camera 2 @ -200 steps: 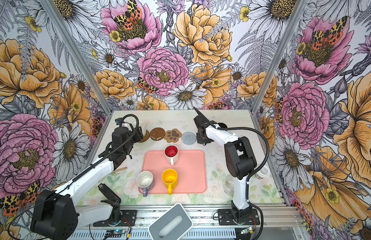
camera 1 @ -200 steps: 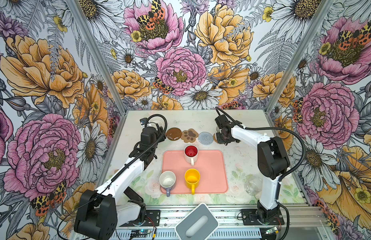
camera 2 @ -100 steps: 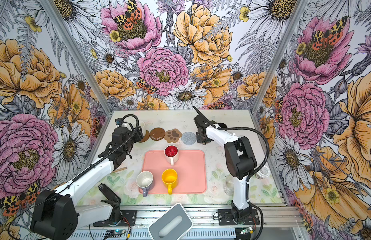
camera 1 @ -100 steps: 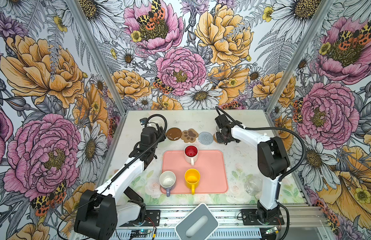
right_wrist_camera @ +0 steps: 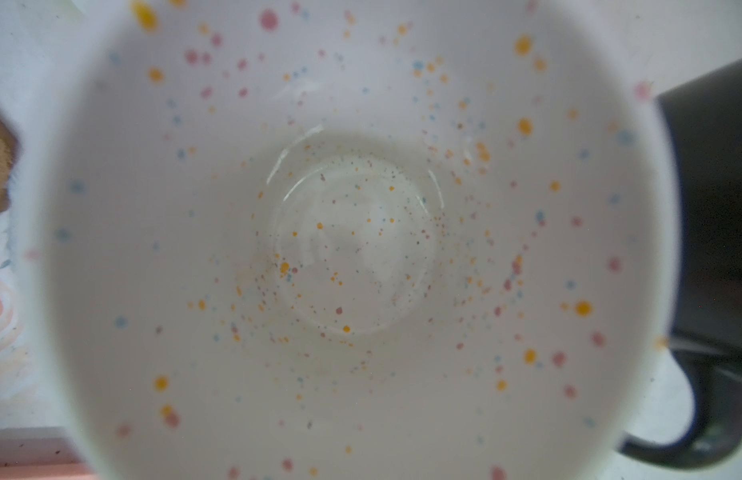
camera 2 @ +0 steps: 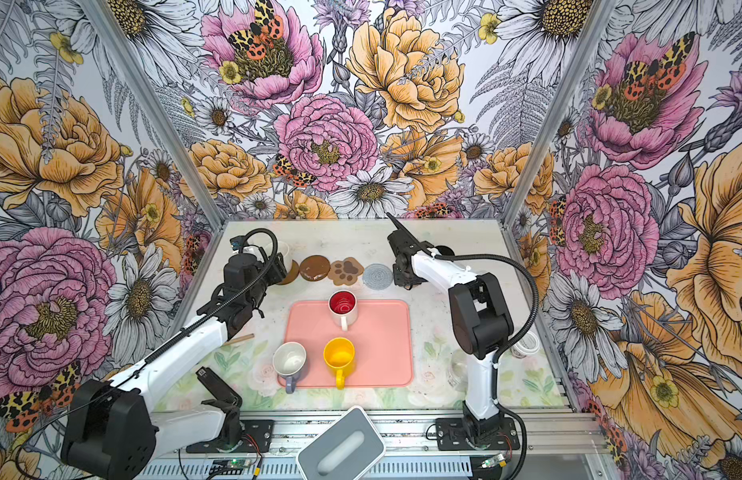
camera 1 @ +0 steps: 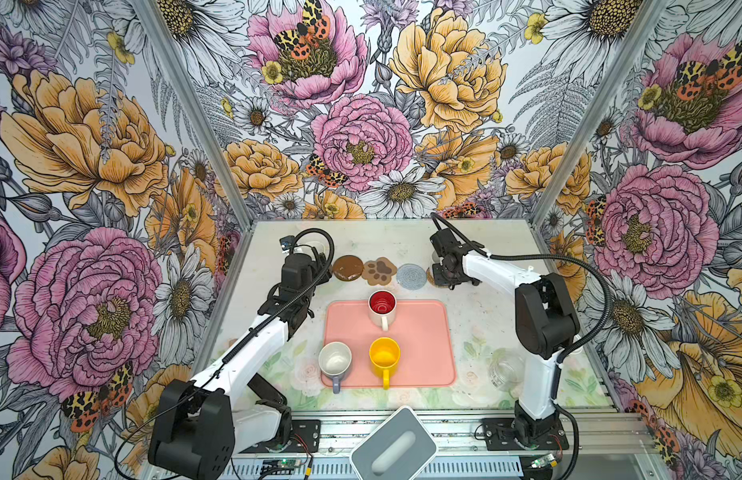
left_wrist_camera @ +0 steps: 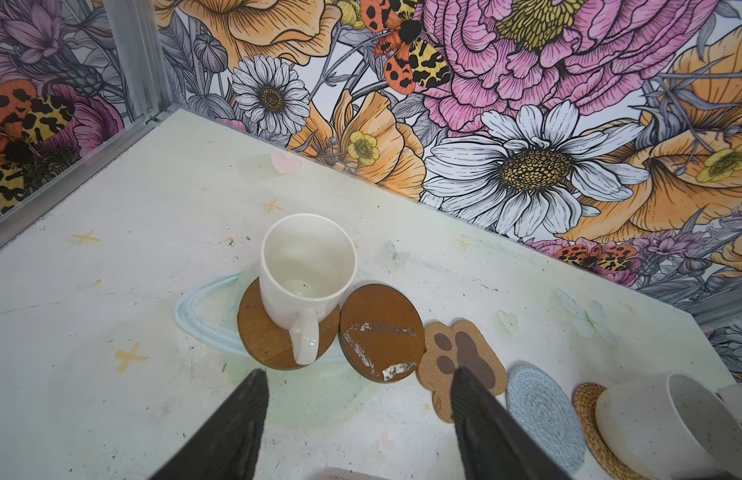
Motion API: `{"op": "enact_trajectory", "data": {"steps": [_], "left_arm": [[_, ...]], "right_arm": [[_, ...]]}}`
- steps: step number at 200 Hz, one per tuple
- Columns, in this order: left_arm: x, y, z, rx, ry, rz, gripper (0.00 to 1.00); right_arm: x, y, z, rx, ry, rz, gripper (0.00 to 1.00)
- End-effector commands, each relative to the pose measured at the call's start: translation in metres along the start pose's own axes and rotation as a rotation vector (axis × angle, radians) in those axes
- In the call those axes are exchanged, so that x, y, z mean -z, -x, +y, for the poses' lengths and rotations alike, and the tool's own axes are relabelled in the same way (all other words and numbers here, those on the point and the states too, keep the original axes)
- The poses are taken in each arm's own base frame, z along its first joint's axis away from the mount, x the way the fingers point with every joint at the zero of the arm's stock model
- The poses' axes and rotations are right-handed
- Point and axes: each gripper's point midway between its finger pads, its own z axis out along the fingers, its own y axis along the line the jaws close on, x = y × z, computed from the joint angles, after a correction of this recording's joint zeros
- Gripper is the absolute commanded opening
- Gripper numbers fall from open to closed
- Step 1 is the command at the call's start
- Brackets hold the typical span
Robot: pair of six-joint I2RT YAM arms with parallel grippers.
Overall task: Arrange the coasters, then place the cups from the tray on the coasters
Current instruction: 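Set the speckled mug on the rattan coaster and open the right gripper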
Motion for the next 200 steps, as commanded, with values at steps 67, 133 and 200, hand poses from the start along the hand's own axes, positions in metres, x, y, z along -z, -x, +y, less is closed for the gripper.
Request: {"op": "enact_trajectory", "data": {"steps": [67, 133, 200], "left_arm": [[0.0037, 0.0037, 0.0031, 0.013, -0.003, -0.013, 0.71], [0.0033, 0.0036, 0.003, 0.013, -0.003, -0.013, 0.71], [0.0038, 0.0039, 0.0034, 0.013, -0.003, -0.014, 0.71]], "right_arm": [[-0.0004, 0.0166, -0.0047, -0.05, -0.006, -0.069, 0.0], [0.0056, 0.021, -0.0025, -0.057, 0.013, -0.087, 0.0], [0.0021, 0.0172, 0.0014, -0.059, 0.031, -0.073, 0.0]]}}
